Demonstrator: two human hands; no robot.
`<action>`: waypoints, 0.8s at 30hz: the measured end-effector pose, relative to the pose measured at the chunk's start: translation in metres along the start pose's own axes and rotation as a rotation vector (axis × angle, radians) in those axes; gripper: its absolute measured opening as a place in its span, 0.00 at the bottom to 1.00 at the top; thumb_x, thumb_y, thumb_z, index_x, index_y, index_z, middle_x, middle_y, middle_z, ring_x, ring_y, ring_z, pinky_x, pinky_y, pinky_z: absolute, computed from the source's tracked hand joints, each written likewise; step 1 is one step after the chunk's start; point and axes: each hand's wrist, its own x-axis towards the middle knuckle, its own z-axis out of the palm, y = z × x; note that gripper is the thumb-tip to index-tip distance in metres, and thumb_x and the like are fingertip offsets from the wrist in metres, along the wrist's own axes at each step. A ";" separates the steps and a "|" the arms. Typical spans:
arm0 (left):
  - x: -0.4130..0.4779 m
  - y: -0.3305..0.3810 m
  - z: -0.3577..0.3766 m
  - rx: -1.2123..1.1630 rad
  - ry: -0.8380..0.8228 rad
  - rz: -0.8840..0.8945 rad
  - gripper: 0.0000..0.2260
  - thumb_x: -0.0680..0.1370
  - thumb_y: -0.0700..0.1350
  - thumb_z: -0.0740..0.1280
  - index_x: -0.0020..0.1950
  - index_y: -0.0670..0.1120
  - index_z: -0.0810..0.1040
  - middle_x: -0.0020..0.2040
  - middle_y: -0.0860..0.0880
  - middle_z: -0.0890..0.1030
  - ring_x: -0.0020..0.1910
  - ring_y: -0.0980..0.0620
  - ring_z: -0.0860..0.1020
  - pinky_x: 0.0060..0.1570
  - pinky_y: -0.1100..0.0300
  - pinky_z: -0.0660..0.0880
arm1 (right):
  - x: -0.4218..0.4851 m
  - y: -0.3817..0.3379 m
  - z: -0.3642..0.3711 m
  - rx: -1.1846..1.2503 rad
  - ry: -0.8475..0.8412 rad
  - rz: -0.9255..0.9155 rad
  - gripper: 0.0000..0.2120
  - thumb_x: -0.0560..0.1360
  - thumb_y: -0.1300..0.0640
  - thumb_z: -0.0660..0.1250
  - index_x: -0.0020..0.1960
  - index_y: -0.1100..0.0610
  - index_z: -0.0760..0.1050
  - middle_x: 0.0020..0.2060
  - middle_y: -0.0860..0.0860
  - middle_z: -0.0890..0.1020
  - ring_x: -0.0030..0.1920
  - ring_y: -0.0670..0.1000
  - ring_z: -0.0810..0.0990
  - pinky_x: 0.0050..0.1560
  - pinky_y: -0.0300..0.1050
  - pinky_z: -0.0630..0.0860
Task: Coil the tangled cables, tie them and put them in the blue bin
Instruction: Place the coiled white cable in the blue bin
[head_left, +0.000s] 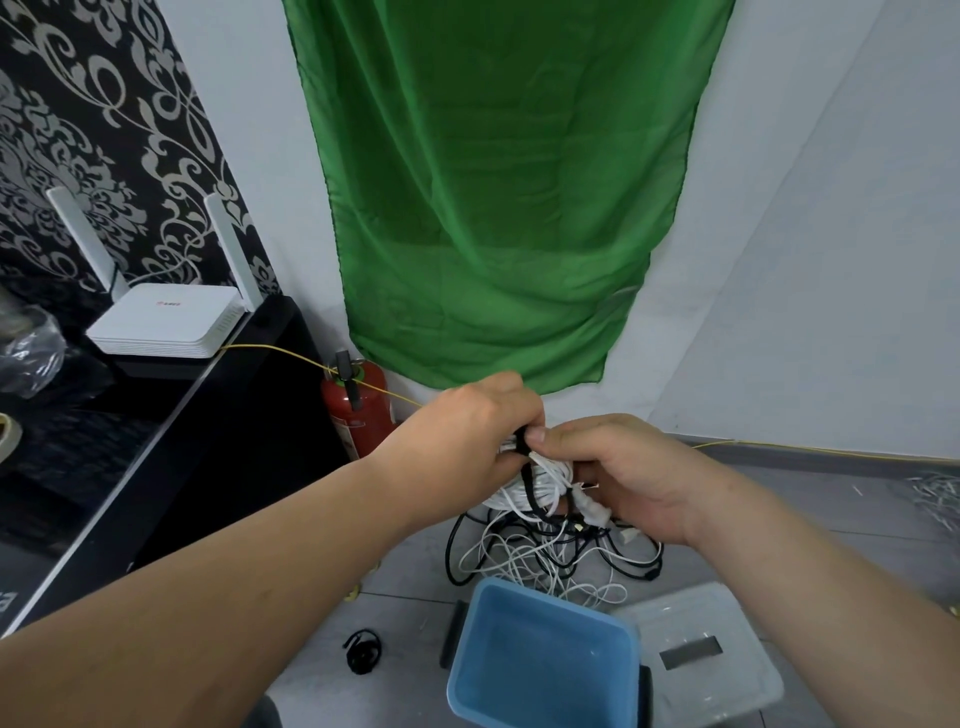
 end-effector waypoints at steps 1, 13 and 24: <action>0.000 0.000 0.000 -0.002 0.006 0.004 0.09 0.73 0.39 0.73 0.50 0.48 0.79 0.46 0.54 0.73 0.37 0.57 0.69 0.36 0.61 0.65 | 0.000 0.000 0.000 -0.001 -0.030 0.019 0.32 0.65 0.46 0.82 0.60 0.66 0.82 0.61 0.68 0.81 0.55 0.60 0.79 0.58 0.59 0.74; 0.001 -0.005 0.004 -0.163 0.100 -0.089 0.09 0.71 0.40 0.75 0.50 0.49 0.84 0.44 0.54 0.79 0.42 0.54 0.78 0.42 0.52 0.77 | -0.002 -0.001 0.010 0.093 -0.043 -0.028 0.15 0.75 0.51 0.73 0.59 0.55 0.85 0.50 0.56 0.86 0.47 0.53 0.83 0.45 0.46 0.77; 0.001 0.000 0.000 -0.203 0.138 -0.253 0.11 0.70 0.45 0.80 0.40 0.49 0.77 0.35 0.54 0.79 0.34 0.54 0.76 0.31 0.59 0.72 | 0.002 0.001 0.007 -0.081 0.078 -0.106 0.11 0.75 0.49 0.73 0.53 0.54 0.86 0.48 0.52 0.87 0.48 0.51 0.83 0.53 0.50 0.74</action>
